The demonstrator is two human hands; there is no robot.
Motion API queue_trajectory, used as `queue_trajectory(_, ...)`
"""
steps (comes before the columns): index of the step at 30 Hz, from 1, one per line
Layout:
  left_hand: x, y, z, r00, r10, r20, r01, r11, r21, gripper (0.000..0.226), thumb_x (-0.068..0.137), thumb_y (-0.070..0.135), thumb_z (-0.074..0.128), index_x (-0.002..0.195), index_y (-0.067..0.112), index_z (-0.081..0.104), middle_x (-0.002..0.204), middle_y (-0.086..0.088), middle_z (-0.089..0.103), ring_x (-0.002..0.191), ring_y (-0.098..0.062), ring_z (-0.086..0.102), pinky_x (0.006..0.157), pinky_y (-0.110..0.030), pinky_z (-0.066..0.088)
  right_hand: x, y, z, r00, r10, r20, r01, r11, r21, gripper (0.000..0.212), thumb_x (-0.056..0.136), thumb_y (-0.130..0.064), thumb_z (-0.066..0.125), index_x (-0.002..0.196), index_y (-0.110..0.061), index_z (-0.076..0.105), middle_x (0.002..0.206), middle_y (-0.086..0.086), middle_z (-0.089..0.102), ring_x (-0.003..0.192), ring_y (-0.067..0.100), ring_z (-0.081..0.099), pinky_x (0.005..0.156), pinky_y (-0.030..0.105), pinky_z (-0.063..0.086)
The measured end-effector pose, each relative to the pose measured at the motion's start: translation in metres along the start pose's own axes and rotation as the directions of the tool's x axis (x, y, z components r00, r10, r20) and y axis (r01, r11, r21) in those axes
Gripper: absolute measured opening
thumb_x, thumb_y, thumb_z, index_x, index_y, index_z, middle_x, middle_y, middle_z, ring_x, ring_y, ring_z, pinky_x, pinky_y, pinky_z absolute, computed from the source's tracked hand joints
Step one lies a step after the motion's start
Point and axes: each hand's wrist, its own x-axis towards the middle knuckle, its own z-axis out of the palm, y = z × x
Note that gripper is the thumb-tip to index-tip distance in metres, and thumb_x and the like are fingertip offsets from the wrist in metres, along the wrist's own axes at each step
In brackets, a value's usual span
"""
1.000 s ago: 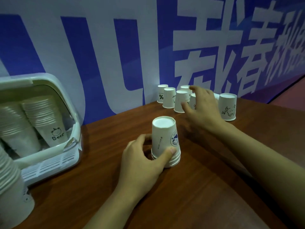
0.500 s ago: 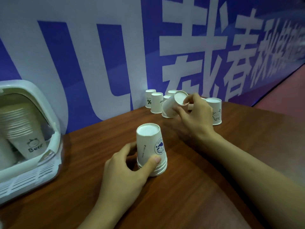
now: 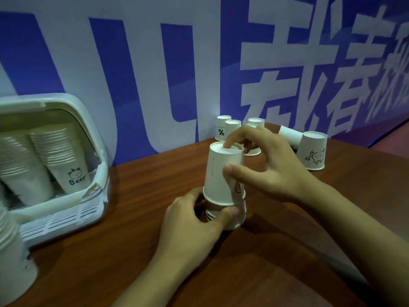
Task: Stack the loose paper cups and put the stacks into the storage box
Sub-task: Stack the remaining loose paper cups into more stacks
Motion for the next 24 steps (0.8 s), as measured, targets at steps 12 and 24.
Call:
queue_trajectory(12,-0.004,0.0,-0.002,0.999,0.031,-0.003,-0.032,0.999,-0.025,0.088,0.057,0.082,0.071,0.138,0.053,0.051,0.135,0.023,0.061,0.123,-0.003,0.059,0.099,-0.038,0.056,-0.001,-0.003,0.006,0.966,0.105,0.237,-0.122,0.991,0.057,0.036,0.078,-0.045,0.075,0.104,-0.024,0.064,0.105,-0.01,0.067,0.1,0.012,0.062,0.083,0.034,0.05)
queue_trajectory(24,-0.002,0.002,0.0,0.999,0.025,0.039,-0.025,1.0,-0.009,0.051,0.075,0.058,0.082,0.116,0.056,0.051,0.112,0.037,0.061,0.104,0.017,0.06,0.073,-0.002,0.047,-0.001,0.067,-0.027,0.749,0.341,-0.568,-0.496,0.857,-0.14,0.042,0.085,-0.036,0.066,0.123,-0.018,0.064,0.12,-0.005,0.064,0.114,0.022,0.057,0.095,0.042,0.047)
